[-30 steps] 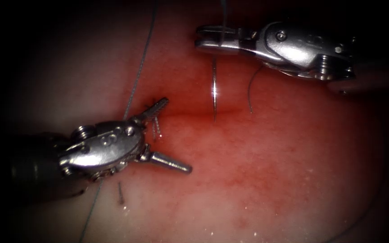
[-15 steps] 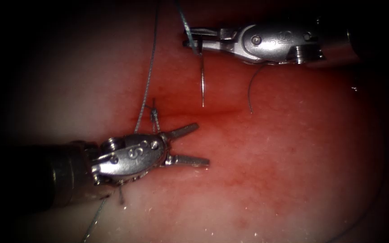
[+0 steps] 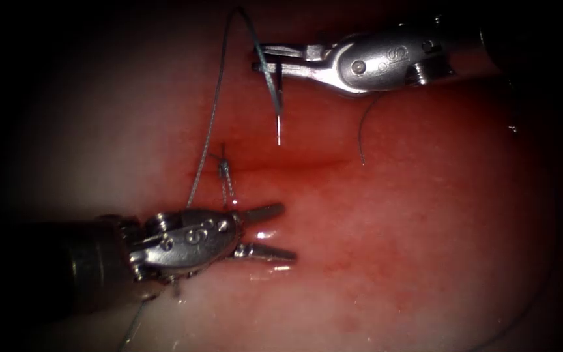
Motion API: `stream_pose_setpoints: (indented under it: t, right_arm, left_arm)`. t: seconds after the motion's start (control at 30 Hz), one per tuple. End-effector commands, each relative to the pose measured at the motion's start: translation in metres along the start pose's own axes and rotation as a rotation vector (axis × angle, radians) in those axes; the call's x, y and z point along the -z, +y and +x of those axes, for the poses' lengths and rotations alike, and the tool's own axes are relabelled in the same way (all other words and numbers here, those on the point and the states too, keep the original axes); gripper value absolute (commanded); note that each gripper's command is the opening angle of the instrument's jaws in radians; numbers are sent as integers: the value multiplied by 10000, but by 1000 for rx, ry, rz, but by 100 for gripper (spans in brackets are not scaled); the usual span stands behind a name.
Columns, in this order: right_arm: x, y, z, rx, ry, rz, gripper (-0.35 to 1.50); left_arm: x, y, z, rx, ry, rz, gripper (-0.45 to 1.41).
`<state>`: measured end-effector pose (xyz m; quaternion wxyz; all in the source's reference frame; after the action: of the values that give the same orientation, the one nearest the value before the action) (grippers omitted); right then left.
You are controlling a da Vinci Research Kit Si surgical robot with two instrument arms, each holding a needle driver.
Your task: Wound Closure
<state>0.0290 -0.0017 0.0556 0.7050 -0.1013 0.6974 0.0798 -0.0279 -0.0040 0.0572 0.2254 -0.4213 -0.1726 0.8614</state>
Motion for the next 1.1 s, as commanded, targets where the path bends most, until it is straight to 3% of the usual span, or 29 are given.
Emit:
stream_pose_setpoints:
  t: [0.03, 0.3, 0.67, 1.1]
  right_arm:
    - [-8, -2, -5, 5, 3, 1, -35]
    - [-8, -7, -9, 30, -1, -5, -35]
    - [-7, -19, -22, 64, -28, 14, -35]
    - [-3, -57, -26, 90, -44, 60, -35]
  left_arm:
    - [-9, -2, -2, -3, -3, -1, 61]
    - [-13, -4, -12, 22, -44, -3, 81]
    - [-6, -1, -2, 34, -41, -11, 84]
    - [1, -3, 2, 38, -42, -10, 88]
